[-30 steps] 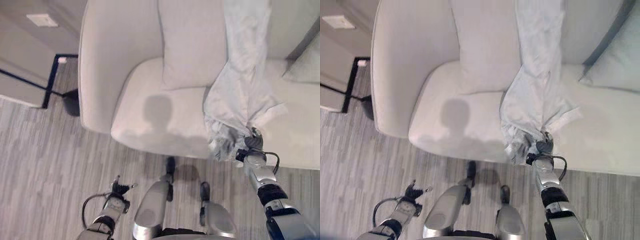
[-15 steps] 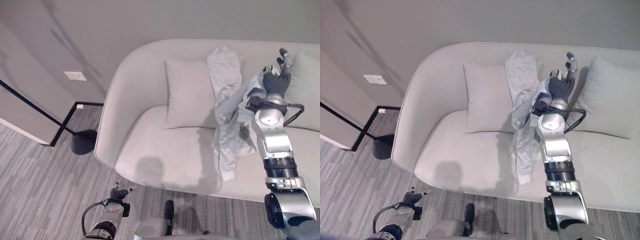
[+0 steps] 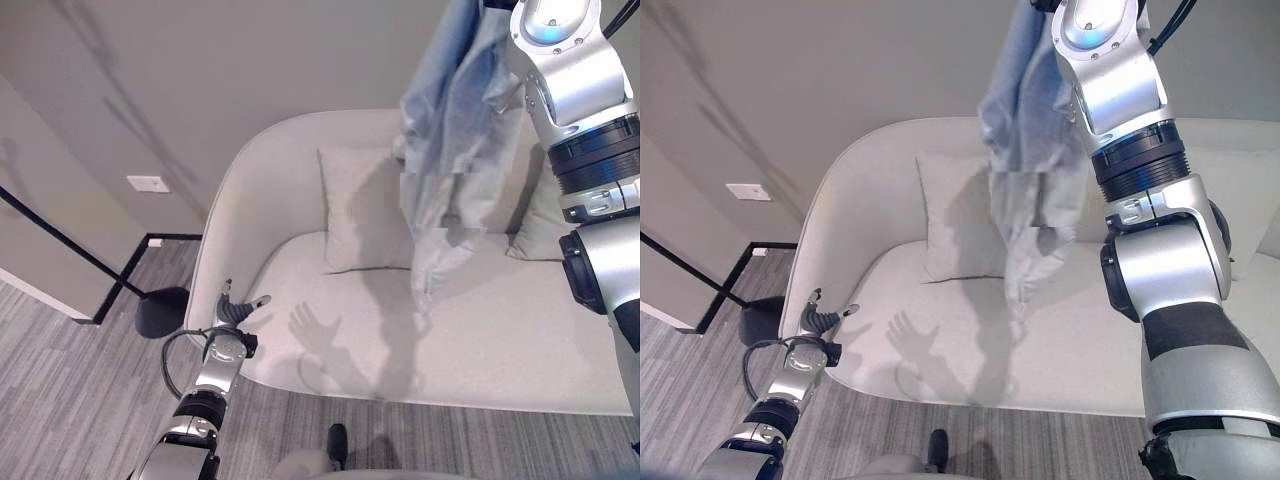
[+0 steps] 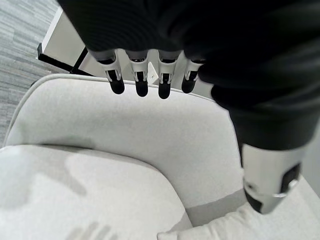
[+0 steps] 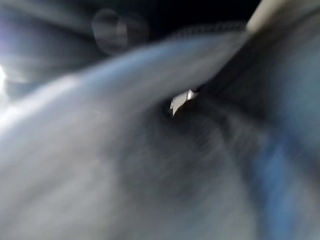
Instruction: Hang the clothes on the sofa on the clothes rack.
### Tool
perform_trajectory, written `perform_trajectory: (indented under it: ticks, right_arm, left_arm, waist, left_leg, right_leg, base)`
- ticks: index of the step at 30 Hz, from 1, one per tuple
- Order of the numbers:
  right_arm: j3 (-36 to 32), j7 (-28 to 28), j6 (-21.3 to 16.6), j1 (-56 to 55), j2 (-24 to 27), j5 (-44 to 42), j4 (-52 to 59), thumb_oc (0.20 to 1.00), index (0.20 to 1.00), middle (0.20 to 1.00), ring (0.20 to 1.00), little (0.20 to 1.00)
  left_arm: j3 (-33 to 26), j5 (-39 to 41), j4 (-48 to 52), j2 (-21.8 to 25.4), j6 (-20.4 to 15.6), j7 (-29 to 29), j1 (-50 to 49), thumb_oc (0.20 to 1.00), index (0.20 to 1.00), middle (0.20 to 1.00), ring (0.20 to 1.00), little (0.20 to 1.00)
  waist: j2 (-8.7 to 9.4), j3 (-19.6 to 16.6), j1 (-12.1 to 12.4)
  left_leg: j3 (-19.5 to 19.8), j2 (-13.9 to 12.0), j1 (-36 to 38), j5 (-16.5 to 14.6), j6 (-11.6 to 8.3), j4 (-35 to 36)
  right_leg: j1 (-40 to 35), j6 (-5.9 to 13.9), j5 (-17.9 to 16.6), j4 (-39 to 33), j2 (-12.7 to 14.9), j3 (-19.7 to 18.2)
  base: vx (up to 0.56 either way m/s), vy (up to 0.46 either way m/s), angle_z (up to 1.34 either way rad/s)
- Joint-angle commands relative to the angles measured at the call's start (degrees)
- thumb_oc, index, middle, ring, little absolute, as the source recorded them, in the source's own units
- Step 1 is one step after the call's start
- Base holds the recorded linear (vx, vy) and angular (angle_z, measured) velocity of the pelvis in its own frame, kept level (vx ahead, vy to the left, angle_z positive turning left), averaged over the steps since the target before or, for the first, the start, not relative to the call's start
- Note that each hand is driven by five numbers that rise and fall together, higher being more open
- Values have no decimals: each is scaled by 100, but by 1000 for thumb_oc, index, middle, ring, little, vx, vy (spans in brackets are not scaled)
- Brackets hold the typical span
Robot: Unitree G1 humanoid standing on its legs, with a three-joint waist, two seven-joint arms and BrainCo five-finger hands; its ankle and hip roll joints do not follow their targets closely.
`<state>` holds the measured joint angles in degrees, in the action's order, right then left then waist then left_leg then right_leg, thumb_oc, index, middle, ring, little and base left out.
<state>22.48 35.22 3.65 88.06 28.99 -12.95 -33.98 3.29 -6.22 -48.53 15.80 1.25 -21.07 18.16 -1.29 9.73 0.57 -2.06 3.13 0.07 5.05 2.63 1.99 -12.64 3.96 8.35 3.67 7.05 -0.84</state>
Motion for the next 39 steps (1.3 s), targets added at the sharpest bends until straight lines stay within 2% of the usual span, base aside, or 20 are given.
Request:
perform_trajectory:
  ticks: [1, 2, 3, 5, 8, 10, 11, 13, 19, 20, 30, 32, 33, 34, 36, 38, 39]
  right_arm:
    - [883, -26, -410, 1563, -364, -507, 139, 200, 200, 200, 200, 200]
    - [888, -21, -405, 1566, -359, -508, 147, 200, 200, 200, 200, 200]
    - [968, -6, -447, 1659, -513, -634, 324, 200, 200, 200, 200, 200]
    - [1018, 3, -456, 1698, -564, -673, 405, 200, 200, 200, 200, 200]
    - [1131, -6, -570, 1696, -896, -941, 714, 200, 200, 200, 200, 200]
    - [1136, -6, -571, 1708, -879, -943, 715, 200, 200, 200, 200, 200]
    - [1197, -28, -595, 1719, -906, -993, 776, 200, 200, 200, 200, 200]
    - [1250, -30, -616, 1736, -914, -1040, 812, 200, 200, 200, 200, 200]
    - [1535, -72, -633, 1820, -696, -947, 991, 200, 200, 200, 200, 200]
    - [1543, -70, -640, 1773, -606, -911, 1098, 200, 200, 200, 200, 200]
    - [1528, -34, -552, 1379, 66, -402, 1649, 200, 200, 200, 200, 200]
    - [1271, -18, -501, 1012, 363, -193, 2047, 200, 200, 200, 200, 200]
    - [937, -3, -447, 644, 656, 36, 2363, 200, 200, 200, 200, 200]
    - [918, -3, -435, 615, 658, 44, 2385, 200, 200, 200, 200, 200]
    - [408, 4, -385, 66, 1032, 362, 2680, 200, 200, 200, 200, 200]
    - [212, -18, -360, -193, 1111, 466, 2789, 200, 200, 200, 200, 200]
    - [-199, -118, -352, -888, 1205, 676, 3129, 200, 200, 200, 200, 200]
  left_arm:
    - [787, -340, -245, 134, -230, -262, 1034, 1000, 1000, 1000, 1000, 1000]
    - [790, -335, -266, 128, -237, -265, 1055, 1000, 1000, 1000, 1000, 1000]
    - [1120, -327, -401, -25, -273, -165, 1337, 1000, 1000, 1000, 1000, 1000]
    - [1271, -297, -543, -133, -313, -132, 1576, 1000, 1000, 1000, 1000, 1000]
    - [2162, -307, -1003, -556, -356, 38, 2628, 1000, 1000, 1000, 1000, 1000]
    - [2171, -298, -1040, -570, -372, 32, 2667, 1000, 1000, 1000, 1000, 1000]
    - [2476, -323, -1213, -693, -380, 67, 3060, 1000, 1000, 1000, 1000, 1000]
    - [2698, -312, -1405, -837, -374, 57, 3421, 1000, 1000, 1000, 1000, 1000]
    - [2690, -187, -1602, -967, -282, -104, 3903, 1000, 1000, 1000, 1000, 1000]
    - [2677, -156, -1641, -1008, -279, -83, 3896, 200, 200, 200, 200, 200]
    - [2182, 206, -1696, -1356, -221, 54, 3492, 200, 200, 200, 200, 200]
    - [2027, 199, -1566, -1329, -200, 27, 3275, 200, 200, 200, 200, 200]
    - [1858, 194, -1423, -1275, -169, -7, 3011, 200, 200, 200, 200, 200]
    - [1870, 194, -1415, -1271, -165, -8, 2995, 200, 200, 200, 200, 200]
    - [1484, 183, -1146, -1175, -161, -105, 2589, 200, 200, 200, 200, 200]
    - [1383, 172, -1008, -1135, -147, -138, 2414, 200, 200, 200, 200, 200]
    - [1149, 78, -684, -1048, -151, -181, 2053, 200, 200, 200, 200, 200]
  waist:
    - [88, -244, -174]
    - [84, -236, -174]
    - [79, -264, -248]
    - [49, -250, -274]
    - [6, -287, -429]
    - [-8, -268, -418]
    - [-20, -274, -472]
    - [-30, -270, -519]
    - [-37, -250, -606]
    - [-52, -244, -624]
    - [-130, -214, -696]
    - [-158, -186, -695]
    - [-187, -149, -678]
    - [-177, -161, -674]
    - [-210, -117, -614]
    - [-207, -126, -589]
    - [-232, -84, -510]
  left_leg:
    - [-47, -359, 43, -211, -616, -33]
    - [-44, -359, 44, -210, -616, -31]
    - [-67, -354, 58, -205, -618, -13]
    - [-68, -363, 38, -170, -613, -9]
    - [-108, -350, 85, -177, -626, 82]
    - [-106, -362, 67, -147, -622, 76]
    - [-121, -351, 84, -129, -631, 133]
    - [-139, -348, 101, -108, -634, 189]
    - [-152, -340, 159, -124, -635, 243]
    - [-144, -337, 164, -129, -630, 251]
    - [-124, -343, 183, -133, -619, 271]
    - [-119, -349, 162, -116, -617, 272]
    - [-109, -348, 132, -89, -614, 275]
    - [-109, -347, 131, -89, -615, 276]
    - [-109, -332, 54, -39, -604, 284]
    - [-105, -327, 21, -23, -597, 288]
    - [-92, -320, -65, 4, -580, 296]
  right_leg:
    - [-193, -71, -1023, 462, 407, -79]
    - [-196, -71, -1023, 460, 407, -76]
    - [-198, -64, -1043, 440, 406, -76]
    - [-183, -62, -1083, 427, 393, -75]
    - [-185, -77, -1102, 403, 389, -86]
    - [-171, -77, -1131, 399, 376, -90]
    - [-169, -86, -1136, 388, 367, -83]
    - [-170, -95, -1148, 382, 362, -80]
    - [-126, -101, -1193, 398, 331, -107]
    - [-117, -100, -1197, 393, 321, -120]
    - [-118, -105, -1227, 294, 302, -169]
    - [-98, -104, -1207, 307, 280, -174]
    - [-86, -100, -1174, 313, 257, -174]
    - [-84, -100, -1173, 314, 258, -173]
    - [-78, -97, -1123, 282, 198, -175]
    - [-86, -104, -1111, 255, 176, -178]
    - [-109, -112, -1085, 148, 115, -186]
  base:
    - [4, -13, -3]
    - [0, 0, 0]
    - [0, 0, 0]
    - [-14, -4, 2]
    - [0, 0, 0]
    - [-10, 2, -3]
    - [-4, 0, -5]
    - [-3, 2, -3]
    - [-3, -1, -2]
    - [0, 0, 0]
    - [-17, -14, -5]
    - [-66, -29, -6]
    - [-71, -30, -1]
    - [-89, -42, 0]
    - [-111, -55, 1]
    - [-129, -62, 4]
    - [-139, -72, 2]
